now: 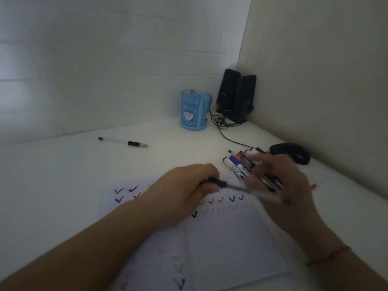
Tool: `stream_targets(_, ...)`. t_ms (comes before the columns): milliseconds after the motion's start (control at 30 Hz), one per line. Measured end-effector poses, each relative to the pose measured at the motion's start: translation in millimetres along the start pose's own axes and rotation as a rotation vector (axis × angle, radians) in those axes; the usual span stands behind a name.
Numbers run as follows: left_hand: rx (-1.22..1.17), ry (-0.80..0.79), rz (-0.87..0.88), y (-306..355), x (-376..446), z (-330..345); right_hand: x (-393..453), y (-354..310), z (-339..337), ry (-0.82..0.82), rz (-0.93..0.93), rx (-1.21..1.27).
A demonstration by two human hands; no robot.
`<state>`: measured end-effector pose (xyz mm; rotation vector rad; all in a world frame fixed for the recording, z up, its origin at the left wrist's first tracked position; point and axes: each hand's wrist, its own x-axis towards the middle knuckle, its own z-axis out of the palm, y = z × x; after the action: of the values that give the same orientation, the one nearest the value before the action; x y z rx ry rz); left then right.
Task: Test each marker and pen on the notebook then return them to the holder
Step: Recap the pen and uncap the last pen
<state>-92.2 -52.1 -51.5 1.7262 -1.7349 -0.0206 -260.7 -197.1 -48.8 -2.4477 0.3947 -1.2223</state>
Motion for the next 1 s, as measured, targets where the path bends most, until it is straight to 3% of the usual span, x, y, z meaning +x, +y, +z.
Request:
stream_targets(100, -0.005, -0.071, 0.119, 6.7, -2.5, 7.3, -7.4, -4.6, 3.8, -0.118, -0.101, 0.238)
stream_targets(300, -0.049, -0.091, 0.144, 7.9, -0.5, 1.3, -11.7, -4.5, 0.4, -0.372, -0.064, 0.268)
stream_targets(567, 0.253, -0.109, 0.304, 1.6, 3.3, -1.4, -13.0, -21.7, 6.8, -0.271, 0.024, 0.420)
stream_targets(700, 0.208, -0.128, 0.316, -5.0, 3.6, 0.7, -12.9, -23.0, 2.9, -0.301, -0.057, 0.391)
stream_targets(767, 0.200, -0.149, 0.266, -5.8, 4.0, -1.5, -13.6, -23.6, 2.9, -0.307, -0.077, 0.410)
stream_targets(867, 0.153, -0.176, 0.016, -8.6, 3.6, -12.9, -11.8, -23.3, -2.9, -0.303, 0.015, 0.438)
stream_targets(1000, 0.030, -0.017, -0.166, -28.9, -2.3, -19.1, -5.5, -19.6, -14.2, -0.243, 0.217, 0.595)
